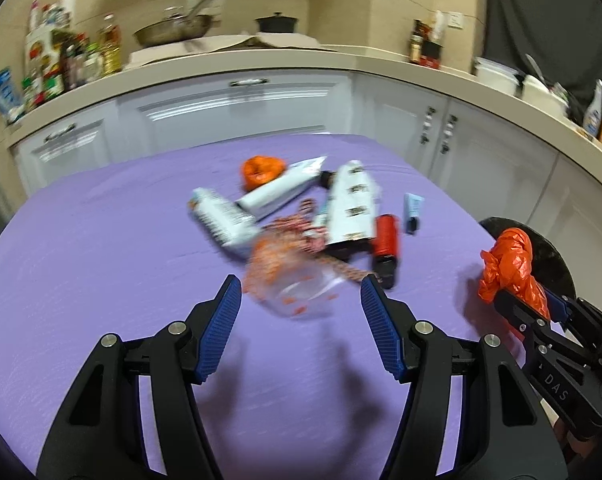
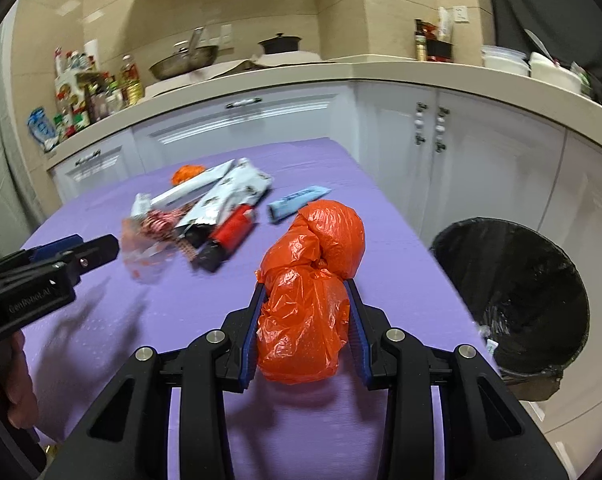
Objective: Collect trash
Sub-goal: 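Grasp the orange plastic bag with the right tool while the left tool grasps the red bottle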
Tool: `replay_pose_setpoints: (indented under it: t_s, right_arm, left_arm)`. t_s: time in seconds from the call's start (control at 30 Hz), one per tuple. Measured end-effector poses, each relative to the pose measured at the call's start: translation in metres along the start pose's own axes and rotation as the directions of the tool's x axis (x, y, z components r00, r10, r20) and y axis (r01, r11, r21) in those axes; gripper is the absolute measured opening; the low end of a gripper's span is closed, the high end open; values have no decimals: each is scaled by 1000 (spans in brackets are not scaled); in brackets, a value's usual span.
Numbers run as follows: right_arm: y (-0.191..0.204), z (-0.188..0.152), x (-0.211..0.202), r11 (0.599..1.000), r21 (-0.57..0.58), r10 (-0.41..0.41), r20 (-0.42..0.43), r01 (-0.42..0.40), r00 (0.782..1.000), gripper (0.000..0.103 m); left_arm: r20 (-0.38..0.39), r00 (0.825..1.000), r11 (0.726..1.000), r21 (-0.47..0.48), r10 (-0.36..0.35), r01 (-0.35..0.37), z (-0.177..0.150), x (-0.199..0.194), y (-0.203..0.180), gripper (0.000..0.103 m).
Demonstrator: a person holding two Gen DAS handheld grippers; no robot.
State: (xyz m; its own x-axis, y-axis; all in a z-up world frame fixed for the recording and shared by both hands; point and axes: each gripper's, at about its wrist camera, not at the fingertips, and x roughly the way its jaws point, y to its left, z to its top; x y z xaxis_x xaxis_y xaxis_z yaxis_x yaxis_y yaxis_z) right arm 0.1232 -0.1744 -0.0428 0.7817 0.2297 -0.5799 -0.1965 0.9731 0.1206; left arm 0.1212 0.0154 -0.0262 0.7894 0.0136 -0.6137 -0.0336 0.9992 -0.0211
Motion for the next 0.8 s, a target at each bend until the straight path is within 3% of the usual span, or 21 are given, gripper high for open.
replay_pose_setpoints:
  t_s: [0.4,0.8]
  right_arm:
    - [-43,2,-1,998,54,25,4,-25,1000,38]
    - [-62,3,2,996,81,33,2,-33,999,38]
  left_arm:
    - [-59,998,997,63,-36,39,21,48,-51,36]
    - [-185,982,996,76,-36,50,18,84,-63,29]
